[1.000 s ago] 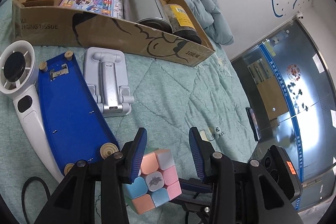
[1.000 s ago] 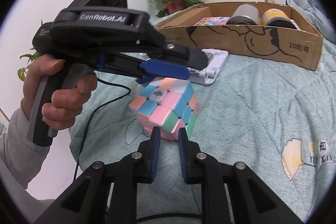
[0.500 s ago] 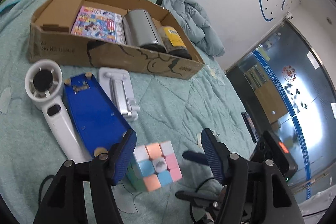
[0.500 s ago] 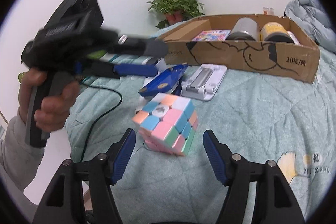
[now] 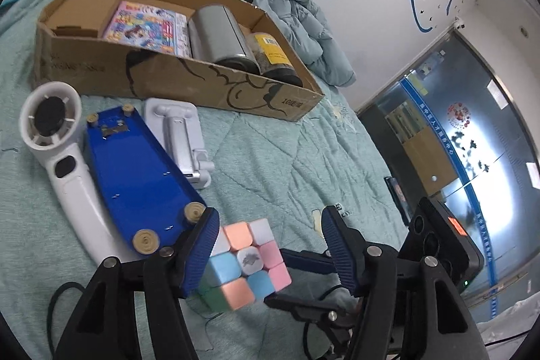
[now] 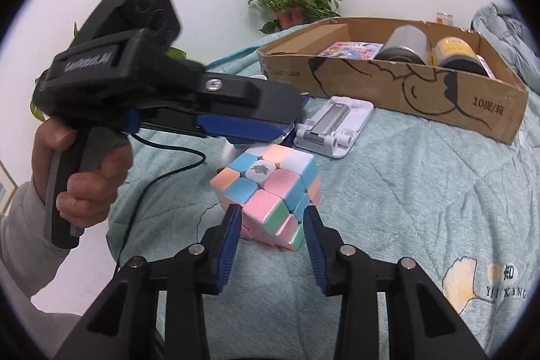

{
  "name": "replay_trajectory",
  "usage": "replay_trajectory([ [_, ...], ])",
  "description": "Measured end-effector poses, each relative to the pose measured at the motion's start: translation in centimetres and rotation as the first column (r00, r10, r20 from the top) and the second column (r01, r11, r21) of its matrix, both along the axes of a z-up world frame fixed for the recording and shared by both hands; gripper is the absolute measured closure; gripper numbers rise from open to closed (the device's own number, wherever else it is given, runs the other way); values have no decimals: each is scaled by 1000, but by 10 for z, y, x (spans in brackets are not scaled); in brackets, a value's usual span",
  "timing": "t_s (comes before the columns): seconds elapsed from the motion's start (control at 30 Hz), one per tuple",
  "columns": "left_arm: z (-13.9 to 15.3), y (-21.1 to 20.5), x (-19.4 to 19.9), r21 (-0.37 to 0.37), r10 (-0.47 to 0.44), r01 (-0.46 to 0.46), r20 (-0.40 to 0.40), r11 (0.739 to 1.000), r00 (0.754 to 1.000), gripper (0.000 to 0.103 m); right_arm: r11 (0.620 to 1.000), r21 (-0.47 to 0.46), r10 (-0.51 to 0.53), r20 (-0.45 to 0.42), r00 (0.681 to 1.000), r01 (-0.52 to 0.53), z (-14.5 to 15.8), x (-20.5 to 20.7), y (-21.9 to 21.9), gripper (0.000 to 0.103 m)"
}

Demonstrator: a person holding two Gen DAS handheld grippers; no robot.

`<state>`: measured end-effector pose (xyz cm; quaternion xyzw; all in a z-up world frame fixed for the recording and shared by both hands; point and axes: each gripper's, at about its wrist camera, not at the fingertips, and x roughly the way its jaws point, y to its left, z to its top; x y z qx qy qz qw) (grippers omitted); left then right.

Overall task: Organize rigid objects
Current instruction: 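Lift the Rubik's cube off the quilt with the left tool, then hold the Rubik's cube raised in the left tool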

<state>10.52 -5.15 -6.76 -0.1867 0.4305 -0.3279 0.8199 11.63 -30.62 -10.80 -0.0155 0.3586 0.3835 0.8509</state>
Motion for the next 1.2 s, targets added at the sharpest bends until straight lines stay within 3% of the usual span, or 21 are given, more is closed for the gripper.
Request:
replay_trajectory([
  [0.13, 6, 13, -19, 12, -14, 14, 10, 1000, 1000, 42, 1000, -3, -3, -8, 1000, 3, 0, 1, -3, 66],
  [0.4, -32, 17, -30, -27, 4, -7, -109, 1000, 994, 42, 998, -37, 41, -8, 999, -41, -1, 3, 3, 66],
  [0.53, -32, 4, -34, 16, 5, -4, -75, 1000, 997, 42, 998, -62, 29, 4, 1000, -28, -1, 4, 7, 66],
  [0.83, -31, -10, -48, 86, -14, 17, -34, 996, 999, 42, 999, -10, -31, -59, 998, 31, -5, 8, -2, 66],
  [1.03, -26, 2, -46, 47, 10, -9, -7, 999, 1000, 42, 1000, -3, -24, -80, 996, 24, -4, 8, -2, 69],
  [1.2, -22, -3, -46, 56, 6, -8, 31, 998, 1000, 42, 1000, -4, -17, -58, 998, 16, 1, 5, -7, 70],
])
